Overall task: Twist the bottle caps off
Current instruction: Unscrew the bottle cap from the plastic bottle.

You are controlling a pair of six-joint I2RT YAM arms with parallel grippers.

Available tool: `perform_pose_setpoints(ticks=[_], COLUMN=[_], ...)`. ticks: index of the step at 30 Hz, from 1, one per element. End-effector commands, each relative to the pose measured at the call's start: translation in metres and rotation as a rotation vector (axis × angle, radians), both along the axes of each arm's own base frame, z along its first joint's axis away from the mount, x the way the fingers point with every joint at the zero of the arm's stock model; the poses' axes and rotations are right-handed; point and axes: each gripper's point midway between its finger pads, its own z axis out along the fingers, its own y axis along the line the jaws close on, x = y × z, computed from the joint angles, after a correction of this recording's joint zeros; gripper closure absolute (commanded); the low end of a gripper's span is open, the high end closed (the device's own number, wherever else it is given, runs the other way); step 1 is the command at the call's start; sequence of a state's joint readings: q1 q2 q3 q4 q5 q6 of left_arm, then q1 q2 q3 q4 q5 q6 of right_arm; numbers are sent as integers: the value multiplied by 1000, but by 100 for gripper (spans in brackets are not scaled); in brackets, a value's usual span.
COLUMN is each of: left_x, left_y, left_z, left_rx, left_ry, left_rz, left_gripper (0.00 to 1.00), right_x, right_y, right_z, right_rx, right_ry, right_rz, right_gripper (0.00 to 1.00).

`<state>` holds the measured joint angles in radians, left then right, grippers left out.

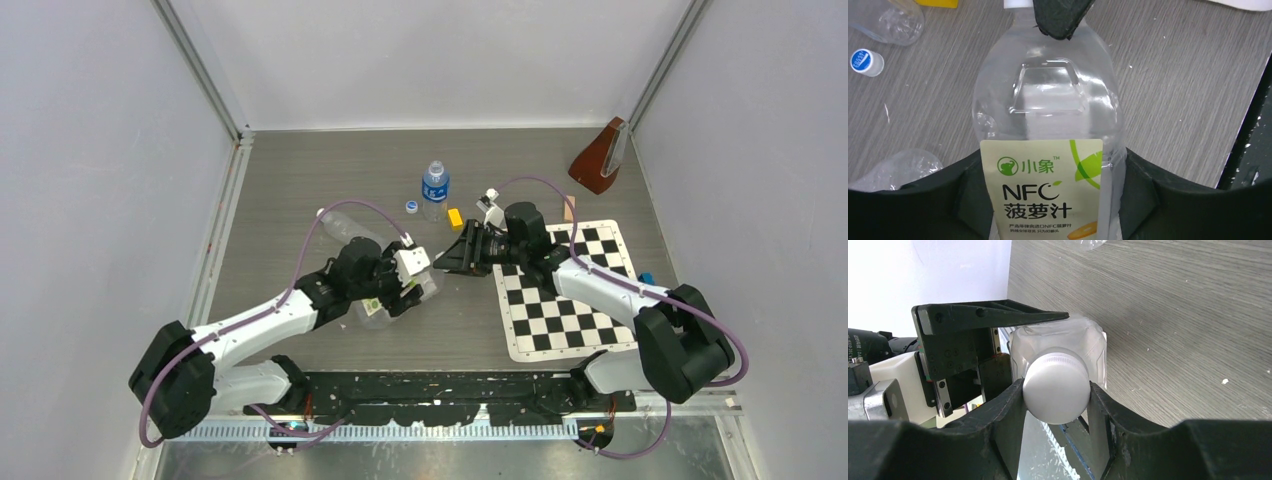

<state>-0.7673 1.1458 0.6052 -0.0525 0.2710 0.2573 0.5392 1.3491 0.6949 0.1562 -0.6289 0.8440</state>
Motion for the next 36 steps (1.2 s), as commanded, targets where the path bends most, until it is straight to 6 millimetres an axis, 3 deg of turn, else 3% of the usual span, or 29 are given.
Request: perform_pose_setpoints(ticks=[1,3,8,9,14,19,27,36], left_x=[1,1,0,0,1,-1,-4,-4], left_y=[-11,-8,-3,-3,-3,-1,4,7], left_z=[13,12,12,13,18,21,21,20], left_rx=[-39,-20,36,44,77,94,122,156], left_ry=[-15,-13,-3,-2,-11,-23,-23,-47], left_rz=[-30,-20,-31,-37,-69,-94,-109,-136], left_gripper=[52,74,99,100,100,100,100,100], right_x=[11,11,12,12,15,18,13,0], right_y=[3,3,1,1,-2,-12,-22,-13], right_z=[11,10,10,11,24,36,42,37], right_rx=[0,-5,-7,-6,3,1,4,39], right_ry=[-82,-83,-83,-84,-98,-87,-74,-26], right_rz=[-3,-7,-20,-21,-50,-82,-76,32], right_gripper=[97,97,93,91,60,44,42,45])
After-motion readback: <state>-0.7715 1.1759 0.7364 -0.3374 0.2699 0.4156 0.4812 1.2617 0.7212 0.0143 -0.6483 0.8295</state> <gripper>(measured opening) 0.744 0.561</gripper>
